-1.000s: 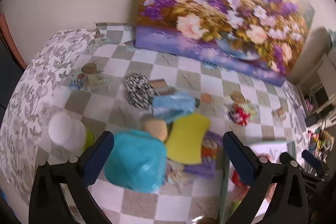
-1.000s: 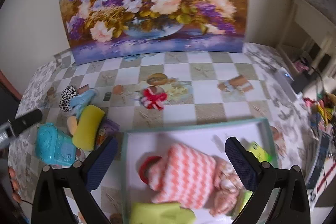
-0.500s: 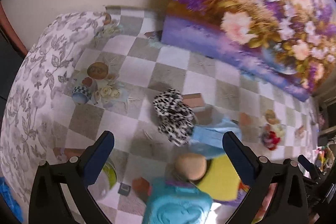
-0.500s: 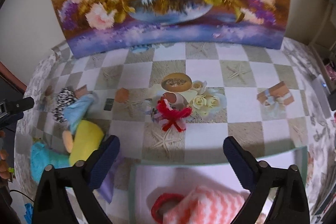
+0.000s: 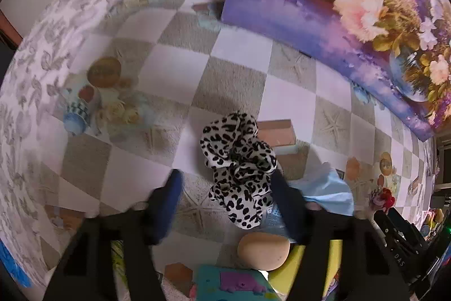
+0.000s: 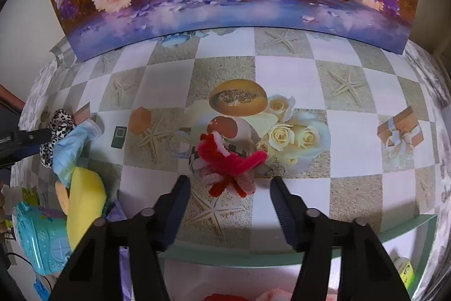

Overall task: Organize soft objects
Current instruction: 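Grasp the leopard scrunchie with the left tool while the right tool grasps the red toy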

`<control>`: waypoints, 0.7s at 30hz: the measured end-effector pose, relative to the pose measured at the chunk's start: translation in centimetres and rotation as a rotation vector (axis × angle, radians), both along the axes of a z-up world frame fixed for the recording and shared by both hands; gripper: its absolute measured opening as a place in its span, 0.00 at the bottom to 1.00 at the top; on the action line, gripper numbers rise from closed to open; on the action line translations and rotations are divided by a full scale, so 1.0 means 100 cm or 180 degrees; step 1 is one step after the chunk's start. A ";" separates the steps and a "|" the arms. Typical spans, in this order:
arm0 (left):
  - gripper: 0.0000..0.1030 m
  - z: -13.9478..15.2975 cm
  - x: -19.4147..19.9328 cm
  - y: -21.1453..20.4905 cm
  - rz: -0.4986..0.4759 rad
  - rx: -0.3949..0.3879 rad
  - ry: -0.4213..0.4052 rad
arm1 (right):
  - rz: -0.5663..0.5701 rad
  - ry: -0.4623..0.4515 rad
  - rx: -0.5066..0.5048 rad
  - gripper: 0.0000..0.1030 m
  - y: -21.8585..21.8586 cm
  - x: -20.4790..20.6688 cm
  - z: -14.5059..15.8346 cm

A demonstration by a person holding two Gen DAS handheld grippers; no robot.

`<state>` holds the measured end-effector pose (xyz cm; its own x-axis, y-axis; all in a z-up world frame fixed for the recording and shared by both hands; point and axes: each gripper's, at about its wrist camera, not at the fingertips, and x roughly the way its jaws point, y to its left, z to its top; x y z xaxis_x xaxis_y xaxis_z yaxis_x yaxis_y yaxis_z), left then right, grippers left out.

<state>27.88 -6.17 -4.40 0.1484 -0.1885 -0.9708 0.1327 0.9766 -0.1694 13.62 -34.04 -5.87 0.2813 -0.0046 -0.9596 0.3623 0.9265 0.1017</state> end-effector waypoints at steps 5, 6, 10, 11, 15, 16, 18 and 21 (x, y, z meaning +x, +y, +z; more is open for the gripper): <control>0.38 -0.011 -0.001 -0.004 -0.0054 -0.0087 0.0119 | 0.0003 -0.0001 0.0048 0.36 0.000 -0.001 -0.005; 0.35 -0.012 -0.002 -0.005 -0.0064 -0.0094 0.0134 | 0.0008 -0.0010 0.0045 0.35 0.000 -0.002 -0.005; 0.26 -0.012 -0.004 -0.006 -0.0096 -0.0064 0.0052 | 0.0008 -0.0051 0.0077 0.32 -0.001 -0.004 -0.004; 0.25 -0.012 -0.004 -0.006 -0.0092 -0.0063 0.0026 | 0.0006 -0.0058 0.0088 0.32 -0.001 -0.004 -0.004; 0.20 -0.008 -0.007 -0.005 -0.0055 -0.0101 -0.0066 | 0.0013 -0.0090 0.0084 0.32 0.000 -0.008 0.000; 0.19 -0.006 -0.007 -0.003 -0.0044 -0.0103 -0.0102 | 0.0007 -0.0101 0.0077 0.32 0.000 -0.010 0.002; 0.19 0.003 -0.011 -0.001 -0.0002 -0.0137 -0.0201 | -0.0006 -0.0137 0.0034 0.32 0.000 -0.013 0.008; 0.19 0.024 -0.022 0.004 0.0060 -0.0195 -0.0429 | -0.0031 -0.0246 0.0015 0.31 0.000 -0.023 0.023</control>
